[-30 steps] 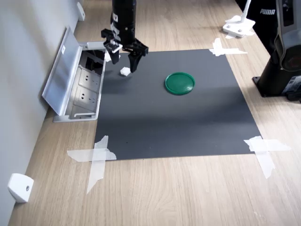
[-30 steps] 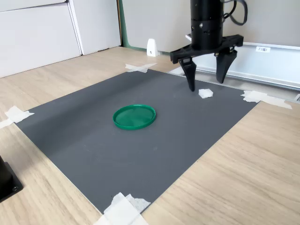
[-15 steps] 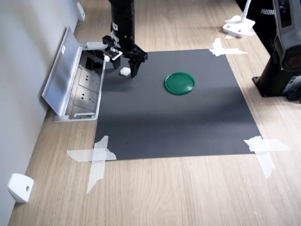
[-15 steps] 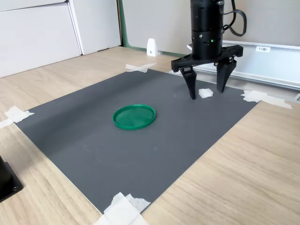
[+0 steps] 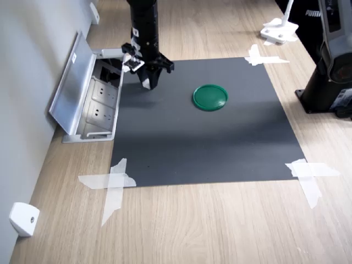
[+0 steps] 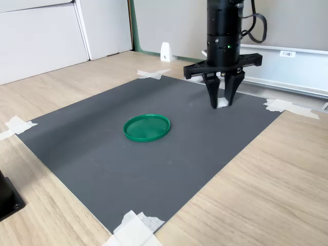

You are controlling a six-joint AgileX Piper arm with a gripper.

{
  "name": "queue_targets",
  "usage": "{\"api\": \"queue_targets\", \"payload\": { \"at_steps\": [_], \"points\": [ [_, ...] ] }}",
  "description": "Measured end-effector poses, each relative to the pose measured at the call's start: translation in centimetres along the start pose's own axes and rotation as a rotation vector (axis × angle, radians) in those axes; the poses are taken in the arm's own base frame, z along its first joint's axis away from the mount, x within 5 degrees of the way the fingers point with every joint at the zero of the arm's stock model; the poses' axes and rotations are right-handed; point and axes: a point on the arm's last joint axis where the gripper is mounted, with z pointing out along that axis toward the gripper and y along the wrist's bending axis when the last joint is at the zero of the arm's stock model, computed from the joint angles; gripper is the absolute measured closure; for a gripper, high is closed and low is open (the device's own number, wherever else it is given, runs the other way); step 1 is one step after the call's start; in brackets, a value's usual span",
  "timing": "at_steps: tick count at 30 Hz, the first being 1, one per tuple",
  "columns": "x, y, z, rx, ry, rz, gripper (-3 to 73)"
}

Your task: Grasp a white terminal and put it on the green lid.

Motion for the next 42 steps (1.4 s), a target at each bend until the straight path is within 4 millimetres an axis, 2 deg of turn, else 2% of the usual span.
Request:
{"api": "queue_targets", "payload": {
  "at_steps": [2,7,11,15,22,28,35,42],
  "points": [
    [-0.1,0.0,-1.4,0.023,-0.021,0.007,42.5],
    [0.1,0.8,-6.7,0.043,-0.07,0.031,42.5],
    [1.2,3.0,-10.2,0.04,-0.081,0.017,42.5],
    [2.8,6.4,-11.4,0.033,-0.076,-0.037,42.5],
    [5.6,12.0,-11.1,0.033,-0.072,-0.082,42.5],
    [7.2,15.0,-8.3,-0.011,-0.035,-0.078,42.5],
    [7.7,15.9,-6.6,0.035,-0.037,-0.041,42.5],
    [6.0,16.4,-4.9,0.011,-0.045,-0.067,42.5]
  ]
}}
